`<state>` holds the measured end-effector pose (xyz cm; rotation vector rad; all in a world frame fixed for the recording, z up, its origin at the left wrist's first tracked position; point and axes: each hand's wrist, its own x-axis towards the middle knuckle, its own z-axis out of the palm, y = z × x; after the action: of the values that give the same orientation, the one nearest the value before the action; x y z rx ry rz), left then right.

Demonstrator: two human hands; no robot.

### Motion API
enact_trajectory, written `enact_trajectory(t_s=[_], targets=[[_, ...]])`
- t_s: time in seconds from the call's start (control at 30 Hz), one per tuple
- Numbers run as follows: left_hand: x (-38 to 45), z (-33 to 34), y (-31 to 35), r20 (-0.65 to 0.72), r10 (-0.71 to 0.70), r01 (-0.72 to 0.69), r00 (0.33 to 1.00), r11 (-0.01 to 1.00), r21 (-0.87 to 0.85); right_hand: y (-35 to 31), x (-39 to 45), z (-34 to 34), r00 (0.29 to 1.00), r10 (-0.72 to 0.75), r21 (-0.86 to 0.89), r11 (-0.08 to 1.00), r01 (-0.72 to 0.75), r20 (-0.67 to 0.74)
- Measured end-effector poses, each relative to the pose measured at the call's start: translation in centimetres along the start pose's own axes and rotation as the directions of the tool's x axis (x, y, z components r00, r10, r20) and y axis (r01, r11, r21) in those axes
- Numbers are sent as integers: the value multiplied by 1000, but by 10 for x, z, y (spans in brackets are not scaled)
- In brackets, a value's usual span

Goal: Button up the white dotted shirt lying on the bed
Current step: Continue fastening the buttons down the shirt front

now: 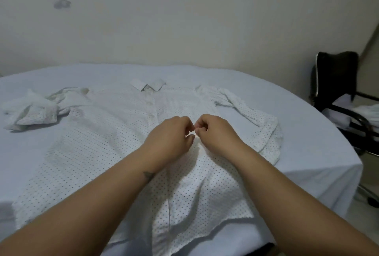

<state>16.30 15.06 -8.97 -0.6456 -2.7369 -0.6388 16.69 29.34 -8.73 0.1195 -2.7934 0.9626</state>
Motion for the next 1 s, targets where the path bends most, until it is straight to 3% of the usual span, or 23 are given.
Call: enact_trajectory(t_s=[0.1, 0.23, 0.43, 0.53, 0.63, 0.83, 0.93, 1.0], targets=[[22, 10, 3, 137, 27, -35, 990, 998, 55, 17, 27, -6, 999, 38, -148, 988, -38, -1], [43, 32, 7, 299, 173, -200, 939, 978, 62, 49, 61, -8, 996, 80, -309, 947, -84, -27], [85, 54, -7, 353, 216, -257, 910, 964, 72, 95, 104, -18, 989, 113, -623, 768, -149, -97], [104, 63, -19, 346, 164, -213, 924, 971, 109, 116, 119, -28, 958, 274, -694, 673, -256, -87], [114, 76, -30, 430, 102, -170, 897, 978, 123, 133, 129, -42, 910, 413, -702, 636, -320, -40], [114, 81, -32, 449, 95, -175, 889, 975, 140, 158, 140, -85, 929, 368, -571, 767, -292, 19], [113, 75, -11, 335, 230, -267, 914, 961, 68, 160, 148, -97, 940, 340, -435, 852, -292, 36], [112, 71, 12, 235, 364, -351, 901, 931, -98, 160, 152, -99, 953, 303, -429, 864, -265, 22]])
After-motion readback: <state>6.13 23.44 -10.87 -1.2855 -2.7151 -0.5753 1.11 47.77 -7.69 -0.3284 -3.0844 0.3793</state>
